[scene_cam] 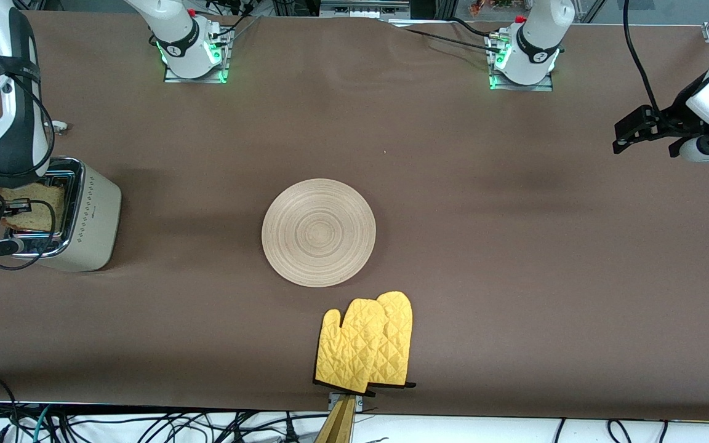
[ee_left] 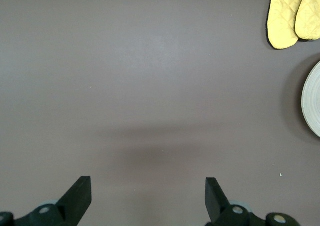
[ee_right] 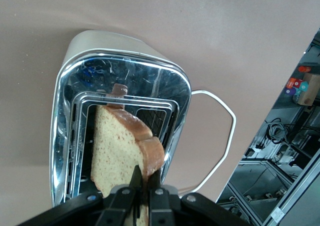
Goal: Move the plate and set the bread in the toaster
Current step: 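Lower the bread into a toaster slot with the right gripper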
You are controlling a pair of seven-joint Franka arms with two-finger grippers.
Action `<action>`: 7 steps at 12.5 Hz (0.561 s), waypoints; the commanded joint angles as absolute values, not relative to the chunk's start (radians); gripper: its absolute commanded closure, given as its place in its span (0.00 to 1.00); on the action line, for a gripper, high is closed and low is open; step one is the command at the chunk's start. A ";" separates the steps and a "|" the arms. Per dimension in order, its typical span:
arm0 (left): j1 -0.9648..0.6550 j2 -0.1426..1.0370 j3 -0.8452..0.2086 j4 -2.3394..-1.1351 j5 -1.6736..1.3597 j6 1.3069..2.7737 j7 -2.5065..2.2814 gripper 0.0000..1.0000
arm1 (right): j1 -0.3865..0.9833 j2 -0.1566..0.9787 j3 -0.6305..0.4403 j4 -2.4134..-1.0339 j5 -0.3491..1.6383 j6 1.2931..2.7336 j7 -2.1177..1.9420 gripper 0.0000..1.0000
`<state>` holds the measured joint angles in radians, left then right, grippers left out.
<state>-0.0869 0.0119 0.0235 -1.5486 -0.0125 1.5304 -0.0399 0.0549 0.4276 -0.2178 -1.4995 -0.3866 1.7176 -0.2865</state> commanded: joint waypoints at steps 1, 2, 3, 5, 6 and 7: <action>-0.083 0.026 0.023 -1.517 -0.029 1.508 -0.051 0.00 | 0.046 0.434 -0.213 -1.468 -0.384 1.703 -0.287 0.01; -0.083 0.025 0.023 -1.517 -0.029 1.508 -0.051 0.00 | 0.045 0.428 -0.215 -1.468 -0.355 1.698 -0.302 0.01; -0.083 0.025 0.023 -1.517 -0.029 1.508 -0.051 0.00 | 0.051 0.413 -0.212 -1.470 -0.333 1.686 -0.298 0.01; -0.083 0.025 0.023 -1.517 -0.029 1.508 -0.051 0.00 | 0.052 0.385 -0.206 -1.468 -0.304 1.637 -0.301 0.01; -0.083 0.025 0.023 -1.519 -0.029 1.506 -0.051 0.00 | 0.055 0.365 -0.207 -1.468 -0.235 1.617 -0.302 0.00; -0.081 0.025 0.025 -1.520 -0.029 1.506 -0.051 0.00 | 0.055 0.348 -0.209 -1.468 -0.175 1.589 -0.301 0.00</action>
